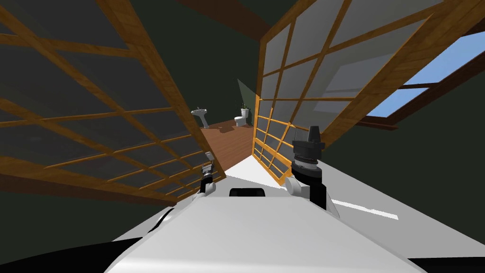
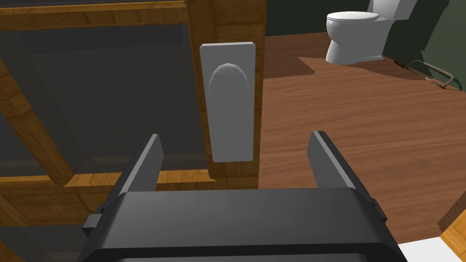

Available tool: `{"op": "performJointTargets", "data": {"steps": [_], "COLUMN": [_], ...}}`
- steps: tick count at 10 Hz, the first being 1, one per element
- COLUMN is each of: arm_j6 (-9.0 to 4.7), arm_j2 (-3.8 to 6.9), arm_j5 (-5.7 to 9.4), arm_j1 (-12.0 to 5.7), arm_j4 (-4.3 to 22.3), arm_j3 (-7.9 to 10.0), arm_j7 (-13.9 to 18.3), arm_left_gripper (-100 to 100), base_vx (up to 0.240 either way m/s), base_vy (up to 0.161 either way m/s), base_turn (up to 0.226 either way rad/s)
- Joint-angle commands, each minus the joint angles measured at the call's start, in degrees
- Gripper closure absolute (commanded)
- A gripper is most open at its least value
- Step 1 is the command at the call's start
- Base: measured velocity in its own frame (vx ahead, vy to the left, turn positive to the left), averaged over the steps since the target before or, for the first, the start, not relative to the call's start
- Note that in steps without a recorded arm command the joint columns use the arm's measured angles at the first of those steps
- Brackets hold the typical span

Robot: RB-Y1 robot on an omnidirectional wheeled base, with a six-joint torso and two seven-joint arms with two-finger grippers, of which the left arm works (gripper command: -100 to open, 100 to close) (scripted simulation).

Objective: Pull the door open

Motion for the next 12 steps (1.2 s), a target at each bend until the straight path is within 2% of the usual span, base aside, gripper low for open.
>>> {"op": "performJointTargets", "data": {"steps": [1, 5, 6, 7, 12], "arm_j6": [-0.33, -1.12, -1.12, -1.12, -1.12], "arm_j2": [0.90, 2.77, 2.52, 2.52, 2.52], "arm_j5": [0.16, 0.51, 0.44, 0.44, 0.44], "arm_j1": [0.73, 1.95, 1.84, 1.84, 1.84], "arm_j4": [0.0, 0.6, 0.5, 0.5, 0.5], "arm_j3": [0.14, 0.45, 0.38, 0.38, 0.38], "arm_j7": [1.1, 3.2, 3.0, 3.0, 3.0], "arm_left_gripper": [-100, -100, -100, 100, 100], "base_vx": [0.181, 0.193, 0.091, -0.015, -0.016], "base_vy": [0.052, 0.067, 0.026, -0.001, -0.005], "base_turn": [-0.065, -0.064, -0.011, 0.017, -0.003]}}
